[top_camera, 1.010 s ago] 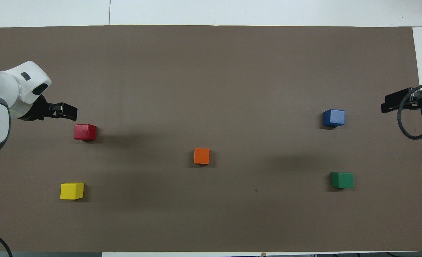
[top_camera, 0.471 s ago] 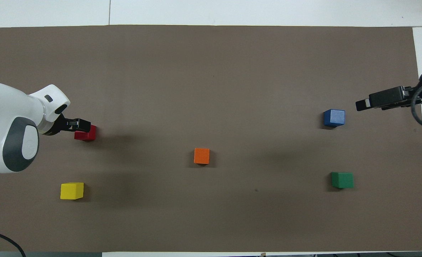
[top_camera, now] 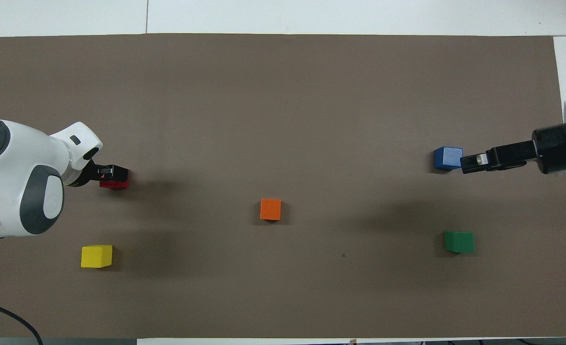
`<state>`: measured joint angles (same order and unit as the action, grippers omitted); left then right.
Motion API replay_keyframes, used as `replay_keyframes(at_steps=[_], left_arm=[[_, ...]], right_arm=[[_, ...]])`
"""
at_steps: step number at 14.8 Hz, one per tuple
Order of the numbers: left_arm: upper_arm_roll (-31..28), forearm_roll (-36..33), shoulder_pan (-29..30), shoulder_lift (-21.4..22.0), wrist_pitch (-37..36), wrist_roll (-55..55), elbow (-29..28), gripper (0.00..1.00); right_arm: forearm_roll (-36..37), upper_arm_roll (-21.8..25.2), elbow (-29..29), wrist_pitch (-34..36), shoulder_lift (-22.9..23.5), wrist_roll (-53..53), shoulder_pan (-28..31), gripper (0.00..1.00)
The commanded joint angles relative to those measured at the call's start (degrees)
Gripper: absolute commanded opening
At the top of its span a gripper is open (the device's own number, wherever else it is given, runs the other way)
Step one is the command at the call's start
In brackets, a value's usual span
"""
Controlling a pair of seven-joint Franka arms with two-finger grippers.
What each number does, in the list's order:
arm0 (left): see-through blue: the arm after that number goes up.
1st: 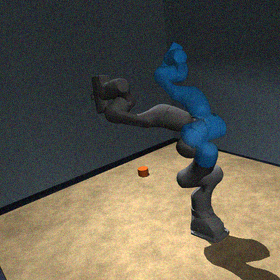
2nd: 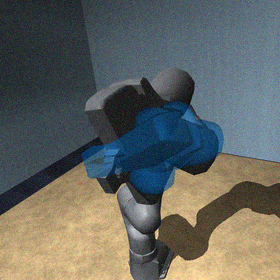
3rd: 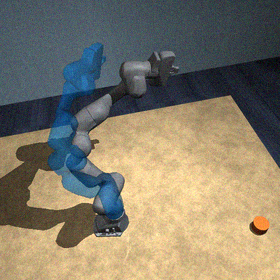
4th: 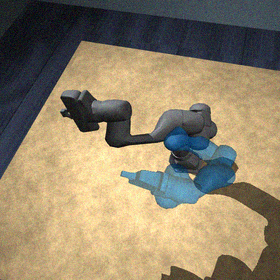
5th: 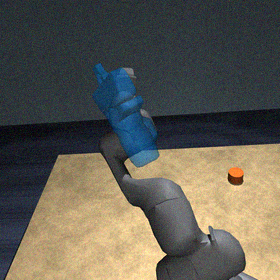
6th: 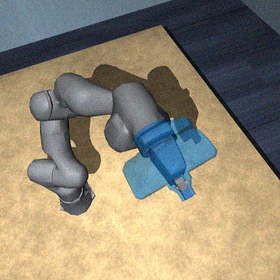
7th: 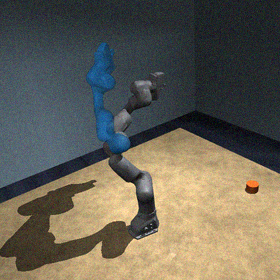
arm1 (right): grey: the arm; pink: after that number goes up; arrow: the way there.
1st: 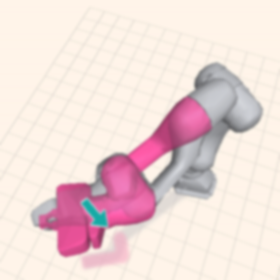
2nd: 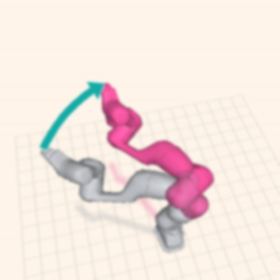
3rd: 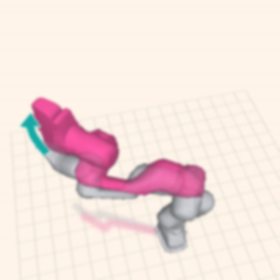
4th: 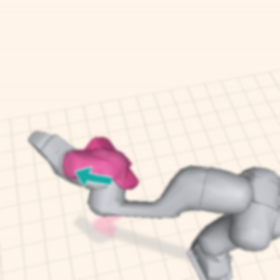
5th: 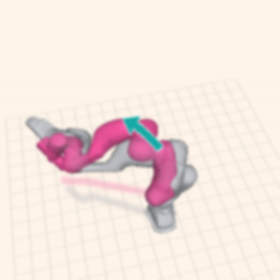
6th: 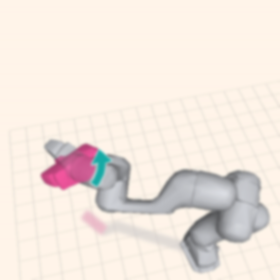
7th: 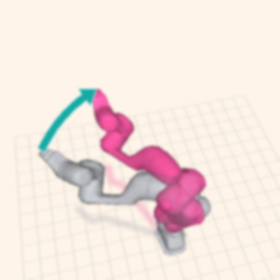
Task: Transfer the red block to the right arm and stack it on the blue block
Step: 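Lower the left gripper onto the red cube while the right gripper advances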
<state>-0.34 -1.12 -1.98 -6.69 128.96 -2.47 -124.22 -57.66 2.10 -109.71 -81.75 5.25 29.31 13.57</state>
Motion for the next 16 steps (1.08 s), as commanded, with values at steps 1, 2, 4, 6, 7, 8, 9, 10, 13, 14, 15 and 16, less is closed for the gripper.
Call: replay_keyframes(at_steps=[1,2,4,6,7,8,9,10,13,14,15,16], left_arm=[[-0.3,0.2,-0.5,-0.8,2.4,2.2,-0.8,1.0],[-0.3,0.2,-0.7,-1.0,2.6,2.4,-0.8,1.0],[-0.3,0.2,-0.8,-1.9,3.7,2.4,-0.7,1.0],[-0.2,0.2,-1.2,-2.8,4.1,2.6,-0.6,1.0],[-0.2,0.2,-1.4,-2.9,4.1,2.5,-0.6,1.0],[-0.2,0.2,-1.3,-2.9,4.0,2.5,-0.6,0.97],[-0.2,0.2,-1.2,-2.9,4.0,2.5,-0.5,0.82],[-0.2,0.2,-1.1,-2.9,3.8,2.5,-0.5,0.63],[-0.2,0.2,-0.5,-2.9,2.2,2.3,0.2,0.0],[-0.2,0.2,-0.4,-2.9,0.3,2.2,1.4,0.0],[-0.2,0.8,-0.5,-2.9,-2.4,2.6,3.3,0.0],[-0.2,3.4,-0.4,-2.8,-5.5,2.9,5.5,0.0]], right_arm=[[-8.4,-0.5,-7.1,3.1,-1.6,1.5,1.4,1.0],[-10.9,-0.5,-7.4,4.7,-1.4,1.4,1.4,1.0],[-16.5,-0.5,-8.8,9.7,1.3,1.9,1.7,1.0],[-21.3,-0.5,-8.1,12.8,6.4,4.8,2.4,1.0],[-23.2,-0.6,-7.5,13.0,7.8,5.1,2.4,1.0],[-25.7,-0.6,-7.1,14.0,9.2,5.1,2.2,1.0],[-28.4,-0.6,-7.2,14.9,10.5,6.1,1.7,1.0],[-30.9,-0.6,-7.2,15.9,11.7,7.8,1.6,1.0],[-35.9,-0.6,-6.7,19.6,14.4,8.1,1.7,1.0],[-36.6,-0.6,-6.4,20.5,15.5,8.3,1.6,1.0],[-36.9,-0.6,-6.4,21.0,15.9,8.6,1.6,1.0],[-36.9,-0.6,-6.5,21.5,15.9,9.1,1.5,1.0]])
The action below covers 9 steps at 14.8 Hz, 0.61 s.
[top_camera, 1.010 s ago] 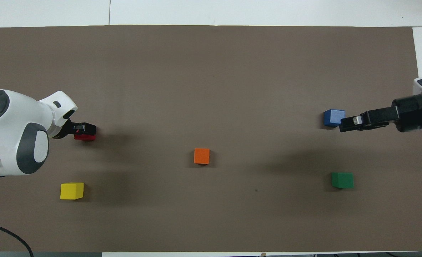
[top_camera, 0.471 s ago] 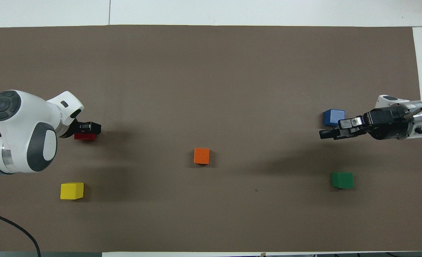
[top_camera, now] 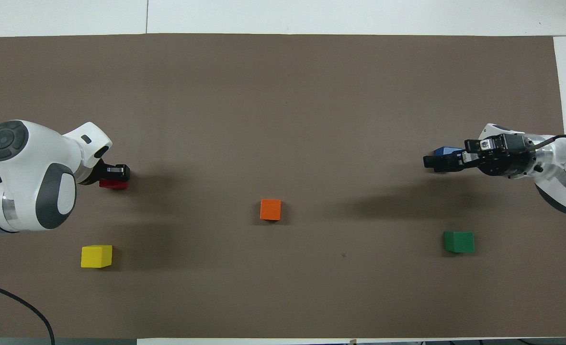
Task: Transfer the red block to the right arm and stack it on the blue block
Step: 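Lower the left gripper onto the red cube while the right gripper advances, then lift the red cube with the left gripper toward the right gripper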
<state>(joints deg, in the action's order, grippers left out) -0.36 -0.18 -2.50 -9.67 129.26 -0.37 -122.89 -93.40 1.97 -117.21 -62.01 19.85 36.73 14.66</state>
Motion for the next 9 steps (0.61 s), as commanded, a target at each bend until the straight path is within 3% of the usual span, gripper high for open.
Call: replay_keyframes(at_steps=[1,5,9], left_arm=[[-0.3,6.6,0.2,0.4,-9.7,3.3,6.4,0.0],[0.1,14.7,1.4,1.1,-26.0,22.2,16.0,0.0],[0.0,29.4,1.4,3.9,-38.3,39.3,23.6,0.0]], right_arm=[[-1.1,-0.5,0.8,1.9,1.3,2.3,0.1,1.0],[-0.3,-0.4,-0.4,2.2,1.2,2.3,-3.5,1.0],[-0.4,-0.5,-2.3,1.1,0.8,3.2,-7.9,1.0]])
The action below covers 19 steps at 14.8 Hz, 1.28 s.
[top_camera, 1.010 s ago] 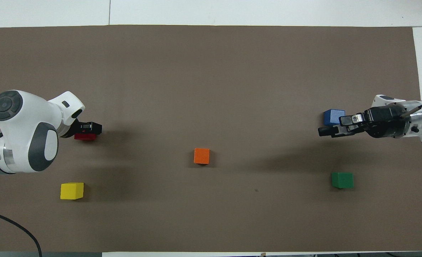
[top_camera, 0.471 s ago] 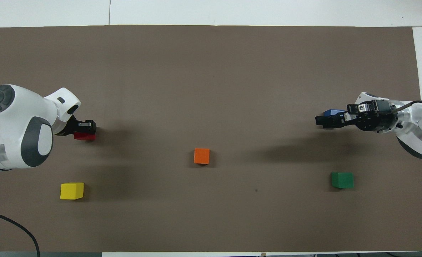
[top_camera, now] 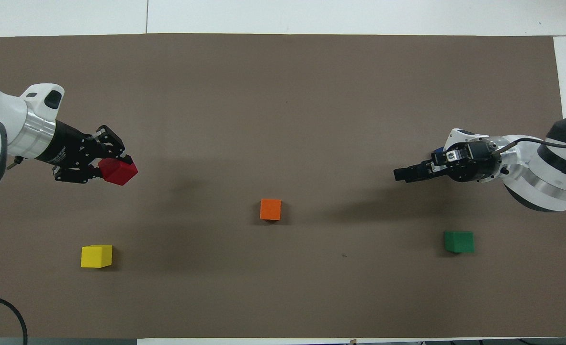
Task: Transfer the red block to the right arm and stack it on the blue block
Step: 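Lift the red cube with the left gripper toward the right gripper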
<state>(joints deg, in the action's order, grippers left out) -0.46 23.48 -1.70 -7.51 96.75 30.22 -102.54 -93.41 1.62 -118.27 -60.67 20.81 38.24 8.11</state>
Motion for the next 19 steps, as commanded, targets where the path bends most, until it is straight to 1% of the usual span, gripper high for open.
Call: replay_keyframes(at_steps=[1,4,5,6,8,9,10,11,12,13,14,16,19], left_arm=[[0.4,8.3,0.6,3.7,-6.3,13.7,3.3,0.0],[0.8,17.0,-1.0,8.2,-5.3,30.5,2.6,0.0],[0.9,20.3,-1.8,8.6,-3.9,36.3,2.8,0.0],[1.2,22.1,-2.9,8.7,-2.2,42.2,2.7,0.0],[2.8,23.2,-5.5,8.8,1.2,49.3,2.1,0.0],[2.9,24.5,-7.0,9.5,4.3,51.0,0.3,0.0],[2.9,26.5,-9.3,10.7,8.9,52.3,-2.5,0.0],[2.9,30.1,-10.7,12.1,13.9,53.3,-5.9,0.0],[2.9,34.2,-11.2,13.8,17.1,53.4,-9.7,0.0],[2.9,37.7,-13.1,15.4,19.9,53.3,-12.9,0.0],[2.9,39.5,-15.1,16.7,23.0,53.4,-15.7,0.0],[2.9,44.3,-16.8,18.3,26.5,53.4,-19.1,0.0],[2.9,52.8,-21.8,19.6,33.0,53.6,-22.5,0.0]], right_arm=[[-0.5,-0.1,-2.1,-1.1,-0.2,2.5,-2.3,1.0],[-2.8,-0.2,-4.0,-1.3,0.4,5.8,-6.0,1.0],[-4.2,-0.2,-4.9,-1.3,0.2,5.9,-7.0,1.0],[-4.6,-0.2,-5.2,-1.2,0.0,6.0,-7.8,1.0],[-5.1,-0.7,-6.0,-1.1,-0.2,6.8,-8.4,1.0],[-6.2,-0.7,-6.5,-1.0,-0.4,7.4,-9.9,1.0],[-7.3,-0.7,-6.9,-1.0,-0.4,7.7,-10.6,1.0],[-7.7,-0.7,-7.0,-1.2,-0.4,7.8,-10.7,1.0],[-8.8,-0.7,-7.0,-1.3,-0.5,7.8,-10.8,1.0],[-10.2,-0.7,-7.0,-1.3,-0.5,7.7,-11.7,1.0],[-11.4,-0.7,-7.1,-1.3,-0.6,7.7,-12.4,1.0],[-15.0,-0.7,-7.8,-1.4,-0.7,7.9,-14.1,1.0],[-16.9,-0.7,-8.2,-2.8,-0.8,10.8,-15.1,1.0]])
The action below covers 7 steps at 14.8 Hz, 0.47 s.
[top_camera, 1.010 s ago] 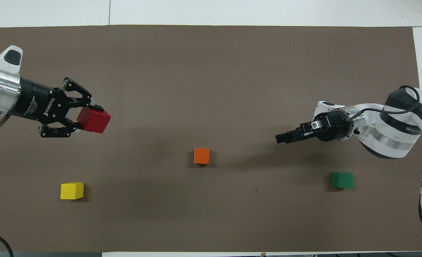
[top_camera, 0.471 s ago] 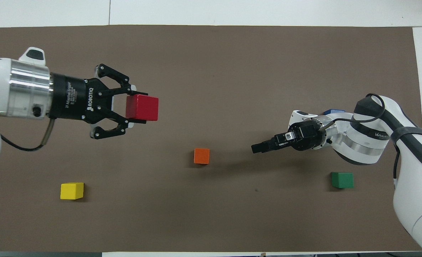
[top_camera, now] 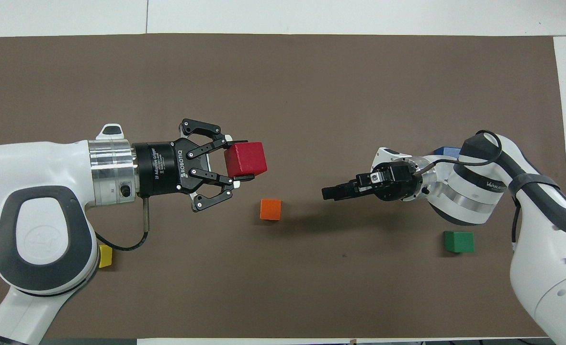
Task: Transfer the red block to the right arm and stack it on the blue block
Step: 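Lift the red cube with the left gripper toward the right gripper, then grasp the red cube with the right gripper beside the left gripper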
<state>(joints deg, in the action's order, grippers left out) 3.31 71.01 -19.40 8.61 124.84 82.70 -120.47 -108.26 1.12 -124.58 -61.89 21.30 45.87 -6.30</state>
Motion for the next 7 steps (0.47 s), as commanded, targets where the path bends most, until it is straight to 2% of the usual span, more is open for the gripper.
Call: replay_keyframes(at_steps=[1,4,7], left_arm=[[-0.8,6.6,-6.0,3.5,6.8,1.2,-5.2,0.0],[-0.8,8.4,-8.1,3.5,8.1,1.3,-5.8,0.0],[-0.8,9.2,-11.2,3.3,11.6,1.3,-5.8,0.0]], right_arm=[[-3.4,-0.2,-1.9,-2.4,-1.3,4.0,-0.9,1.0],[-7.7,-0.2,-1.9,-4.0,-1.3,4.5,-3.4,1.0],[-8.9,-0.2,-1.9,-5.0,-1.3,5.7,-4.6,1.0]])
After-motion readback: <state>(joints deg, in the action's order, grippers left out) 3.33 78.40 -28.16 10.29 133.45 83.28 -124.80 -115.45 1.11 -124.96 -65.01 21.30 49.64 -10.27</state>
